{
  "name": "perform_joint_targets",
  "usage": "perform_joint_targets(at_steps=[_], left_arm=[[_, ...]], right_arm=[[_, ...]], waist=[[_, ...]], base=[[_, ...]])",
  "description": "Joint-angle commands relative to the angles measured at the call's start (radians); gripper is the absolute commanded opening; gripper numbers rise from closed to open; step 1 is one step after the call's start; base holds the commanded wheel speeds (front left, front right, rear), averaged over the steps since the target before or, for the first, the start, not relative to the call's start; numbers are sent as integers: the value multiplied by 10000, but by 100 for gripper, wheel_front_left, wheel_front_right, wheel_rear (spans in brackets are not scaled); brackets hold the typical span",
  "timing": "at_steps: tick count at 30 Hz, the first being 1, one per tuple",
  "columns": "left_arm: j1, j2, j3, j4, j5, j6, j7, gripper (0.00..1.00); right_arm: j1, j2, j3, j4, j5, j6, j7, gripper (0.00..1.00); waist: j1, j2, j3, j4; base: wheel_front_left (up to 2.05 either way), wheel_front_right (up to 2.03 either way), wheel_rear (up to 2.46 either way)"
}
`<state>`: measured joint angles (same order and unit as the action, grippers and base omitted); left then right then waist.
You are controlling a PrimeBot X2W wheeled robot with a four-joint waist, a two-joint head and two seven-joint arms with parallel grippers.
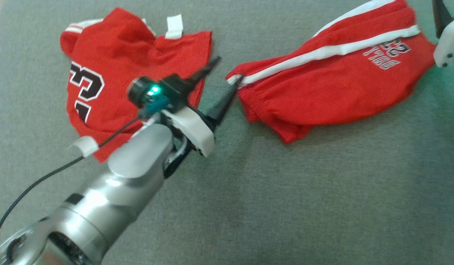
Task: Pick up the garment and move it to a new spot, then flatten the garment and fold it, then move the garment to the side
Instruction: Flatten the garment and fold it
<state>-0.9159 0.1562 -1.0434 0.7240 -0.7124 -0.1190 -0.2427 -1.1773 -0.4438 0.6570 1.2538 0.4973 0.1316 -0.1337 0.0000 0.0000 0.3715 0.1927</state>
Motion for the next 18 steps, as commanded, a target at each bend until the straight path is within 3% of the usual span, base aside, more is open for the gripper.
perform_joint_targets(at_steps=[1,10,14,18], left_arm=[[-191,419,596,-225,-57,248,-150,100],[1497,1086,3162,-2236,488,1250,-188,100],[2737,1027,4410,-3202,997,1476,-189,100],[4082,801,5325,-3820,1588,1479,-190,100]], right_arm=[[161,192,-180,-186,343,-9,-368,100],[1275,591,-860,-1547,1253,-9,-1264,100],[2336,512,-1854,-3115,1163,-9,-1275,100],[3926,946,-2813,-4103,889,-9,-1277,100]], waist=[[0,0,-372,-260],[0,0,-1727,-1187],[0,0,-2306,-1511],[0,0,-2897,-1821]], base=[[0,0,0],[0,0,0],[0,0,0],[0,0,0]])
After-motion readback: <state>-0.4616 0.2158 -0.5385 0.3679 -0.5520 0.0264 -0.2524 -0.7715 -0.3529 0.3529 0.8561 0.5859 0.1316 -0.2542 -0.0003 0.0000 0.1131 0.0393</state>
